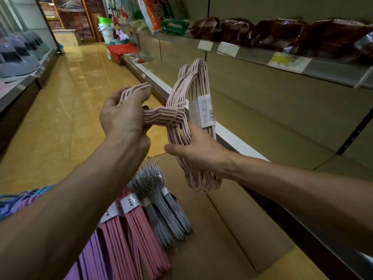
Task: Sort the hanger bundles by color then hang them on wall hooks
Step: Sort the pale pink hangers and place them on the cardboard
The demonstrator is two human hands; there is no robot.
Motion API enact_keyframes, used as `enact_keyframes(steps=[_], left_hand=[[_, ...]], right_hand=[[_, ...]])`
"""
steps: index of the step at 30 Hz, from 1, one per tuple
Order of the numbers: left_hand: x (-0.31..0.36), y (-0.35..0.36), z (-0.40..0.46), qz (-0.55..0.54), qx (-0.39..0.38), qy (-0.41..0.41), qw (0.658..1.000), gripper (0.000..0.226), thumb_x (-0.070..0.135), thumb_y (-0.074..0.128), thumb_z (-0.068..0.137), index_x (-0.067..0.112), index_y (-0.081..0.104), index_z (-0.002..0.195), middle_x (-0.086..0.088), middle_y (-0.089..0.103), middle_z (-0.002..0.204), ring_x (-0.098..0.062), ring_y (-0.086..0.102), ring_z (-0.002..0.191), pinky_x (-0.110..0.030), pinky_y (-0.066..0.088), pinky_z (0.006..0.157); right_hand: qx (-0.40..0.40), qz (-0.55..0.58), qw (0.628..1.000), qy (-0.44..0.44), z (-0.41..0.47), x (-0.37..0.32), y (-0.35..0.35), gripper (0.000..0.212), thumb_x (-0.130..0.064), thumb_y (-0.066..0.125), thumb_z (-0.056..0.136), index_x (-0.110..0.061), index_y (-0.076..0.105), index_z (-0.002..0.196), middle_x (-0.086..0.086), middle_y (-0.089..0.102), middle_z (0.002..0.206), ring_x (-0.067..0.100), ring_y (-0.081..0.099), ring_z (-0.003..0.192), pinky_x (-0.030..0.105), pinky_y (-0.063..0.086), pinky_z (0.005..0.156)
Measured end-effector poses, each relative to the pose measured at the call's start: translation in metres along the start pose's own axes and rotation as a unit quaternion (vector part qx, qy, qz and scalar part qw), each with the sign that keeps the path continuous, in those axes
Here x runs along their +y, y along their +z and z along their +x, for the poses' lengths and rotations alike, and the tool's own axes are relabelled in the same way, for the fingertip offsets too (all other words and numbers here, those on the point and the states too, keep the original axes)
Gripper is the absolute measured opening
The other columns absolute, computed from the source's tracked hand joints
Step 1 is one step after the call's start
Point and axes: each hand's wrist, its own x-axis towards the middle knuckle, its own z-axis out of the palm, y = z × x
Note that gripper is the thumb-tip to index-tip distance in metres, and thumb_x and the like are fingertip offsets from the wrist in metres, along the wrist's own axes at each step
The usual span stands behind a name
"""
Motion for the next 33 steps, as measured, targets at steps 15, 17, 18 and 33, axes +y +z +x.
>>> enact_keyframes(steps=[15, 17, 18, 33], left_hand=[[-0.02, -0.004, -0.01, 0.092, -0.063, -0.114, 0.987, 0.058, 0.01, 0.083, 0.075, 0.018, 0.053, 0.125, -0.007, 0.066, 0.109, -0.022, 0.07, 0.088, -0.04, 0.062, 0.076], [-0.02, -0.007, -0.01, 0.108, -0.114, -0.141, 0.977, 0.057, 0.017, 0.081, 0.079, 0.015, 0.051, 0.129, -0.009, 0.07, 0.108, -0.02, 0.073, 0.087, -0.039, 0.06, 0.075], [-0.021, -0.009, -0.009, 0.125, -0.134, -0.151, 0.971, 0.055, 0.021, 0.078, 0.083, 0.013, 0.051, 0.13, -0.008, 0.072, 0.105, -0.02, 0.072, 0.09, -0.039, 0.058, 0.075], [-0.017, -0.082, 0.021, 0.306, -0.119, -0.007, 0.945, 0.012, 0.025, 0.058, 0.099, 0.021, 0.067, 0.106, 0.0, 0.066, 0.108, -0.018, 0.072, 0.092, -0.039, 0.061, 0.084]], right_hand=[[0.012, 0.09, 0.988, 0.123, 0.003, 0.01, 0.012, 0.015, -0.009, 0.058, 0.09, -0.022, 0.06, 0.098, 0.014, 0.07, 0.102, 0.03, 0.068, 0.092, 0.048, 0.059, 0.087], [0.008, 0.113, 0.979, 0.172, 0.006, 0.019, 0.009, 0.021, -0.007, 0.059, 0.087, -0.015, 0.062, 0.106, 0.015, 0.071, 0.101, 0.029, 0.069, 0.091, 0.045, 0.058, 0.086], [0.006, 0.115, 0.975, 0.191, 0.008, 0.025, 0.008, 0.024, -0.006, 0.06, 0.085, -0.012, 0.062, 0.108, 0.014, 0.071, 0.101, 0.028, 0.068, 0.092, 0.043, 0.058, 0.086], [-0.049, 0.096, 0.964, 0.243, 0.038, 0.09, 0.025, 0.024, -0.004, 0.06, 0.081, -0.015, 0.064, 0.101, 0.013, 0.067, 0.108, 0.028, 0.063, 0.102, 0.043, 0.051, 0.092]])
